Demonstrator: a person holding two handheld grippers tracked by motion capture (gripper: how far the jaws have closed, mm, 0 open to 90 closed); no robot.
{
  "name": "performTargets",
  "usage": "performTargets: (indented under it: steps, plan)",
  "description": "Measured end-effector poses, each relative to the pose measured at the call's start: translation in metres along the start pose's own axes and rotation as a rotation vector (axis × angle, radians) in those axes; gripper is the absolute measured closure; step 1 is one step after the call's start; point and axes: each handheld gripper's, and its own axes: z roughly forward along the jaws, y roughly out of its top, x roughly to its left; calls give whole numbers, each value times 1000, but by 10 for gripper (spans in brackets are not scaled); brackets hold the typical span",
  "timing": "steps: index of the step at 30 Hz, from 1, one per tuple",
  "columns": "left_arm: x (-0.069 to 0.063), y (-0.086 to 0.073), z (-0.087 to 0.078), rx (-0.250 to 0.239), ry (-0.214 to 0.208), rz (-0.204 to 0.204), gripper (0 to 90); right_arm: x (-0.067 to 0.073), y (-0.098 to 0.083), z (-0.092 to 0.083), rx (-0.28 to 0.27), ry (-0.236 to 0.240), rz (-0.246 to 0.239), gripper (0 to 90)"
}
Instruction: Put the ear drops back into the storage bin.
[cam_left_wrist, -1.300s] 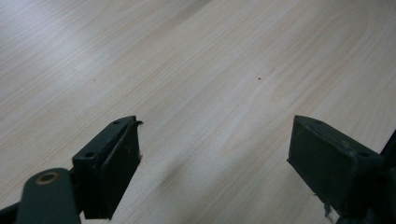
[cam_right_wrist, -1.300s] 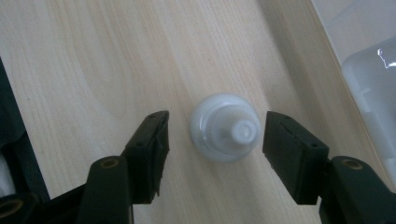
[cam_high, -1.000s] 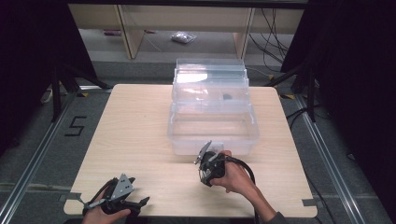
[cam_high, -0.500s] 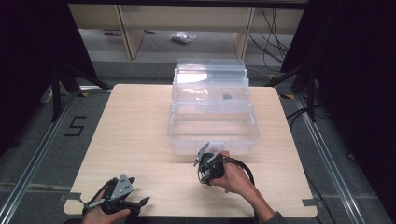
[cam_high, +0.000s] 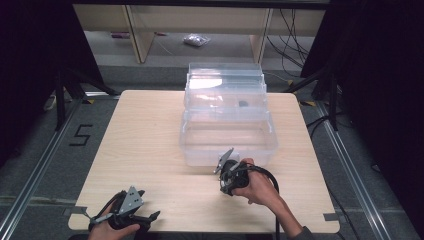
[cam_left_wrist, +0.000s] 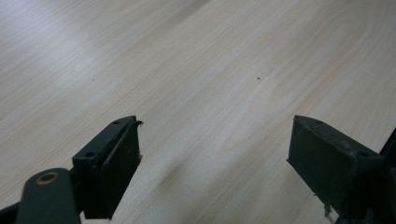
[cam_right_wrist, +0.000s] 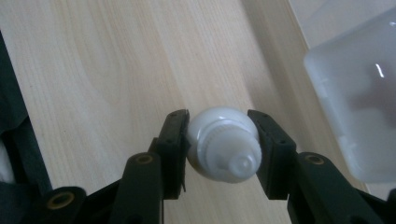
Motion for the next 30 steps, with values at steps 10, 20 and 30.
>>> performTargets:
  steps: [10, 20, 30]
  plan:
    - [0, 0, 0, -9, -6, -4, 161, -11, -8, -28, -32, -6, 7, 601]
    - [0, 0, 0, -8, -6, -2, 162, -23, -18, -55, -37, -15, 42, 601]
    - [0, 0, 0, -12, -5, -7, 162, -32, -23, -75, -8, -18, 37, 601]
